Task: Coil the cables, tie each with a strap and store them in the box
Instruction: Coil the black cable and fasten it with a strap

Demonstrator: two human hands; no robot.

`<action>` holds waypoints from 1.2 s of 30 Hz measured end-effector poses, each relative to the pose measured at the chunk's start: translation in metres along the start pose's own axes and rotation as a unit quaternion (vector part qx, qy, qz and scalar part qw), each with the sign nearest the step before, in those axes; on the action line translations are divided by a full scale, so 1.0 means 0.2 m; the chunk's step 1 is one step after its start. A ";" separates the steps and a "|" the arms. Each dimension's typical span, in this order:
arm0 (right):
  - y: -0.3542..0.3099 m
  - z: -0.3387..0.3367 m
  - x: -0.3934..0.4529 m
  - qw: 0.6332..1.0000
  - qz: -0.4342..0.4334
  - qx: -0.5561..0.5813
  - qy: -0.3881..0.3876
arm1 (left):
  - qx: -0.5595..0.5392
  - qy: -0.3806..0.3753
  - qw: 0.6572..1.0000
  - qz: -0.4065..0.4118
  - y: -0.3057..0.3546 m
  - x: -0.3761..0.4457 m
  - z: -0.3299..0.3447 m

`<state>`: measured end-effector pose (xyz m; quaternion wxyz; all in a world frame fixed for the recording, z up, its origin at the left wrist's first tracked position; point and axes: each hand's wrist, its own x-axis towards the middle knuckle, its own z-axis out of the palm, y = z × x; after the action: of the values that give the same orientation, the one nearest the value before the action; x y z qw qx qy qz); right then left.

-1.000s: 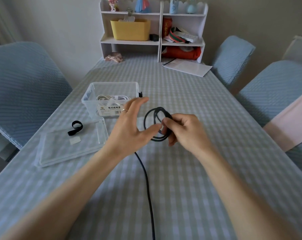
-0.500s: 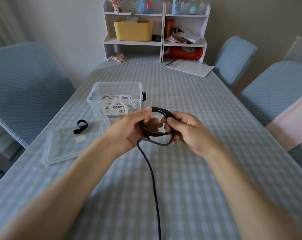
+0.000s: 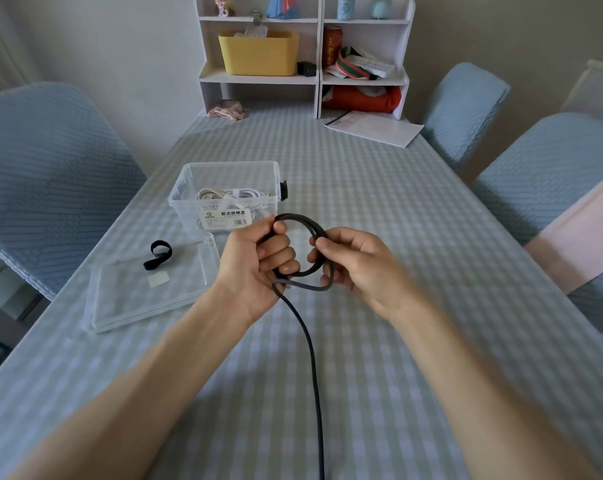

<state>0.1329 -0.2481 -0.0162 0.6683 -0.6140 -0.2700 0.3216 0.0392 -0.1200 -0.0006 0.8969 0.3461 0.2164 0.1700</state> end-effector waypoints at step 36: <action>0.13 0.17 -0.26 0.720 -0.235 -0.647 0.082 | 0.046 0.197 0.975 0.096 -0.02 0.04 -0.06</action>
<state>0.0711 -0.2654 -0.0380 0.1816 -0.8381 -0.4919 -0.1505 0.0400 -0.1138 -0.0135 0.7992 0.3660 0.3627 0.3096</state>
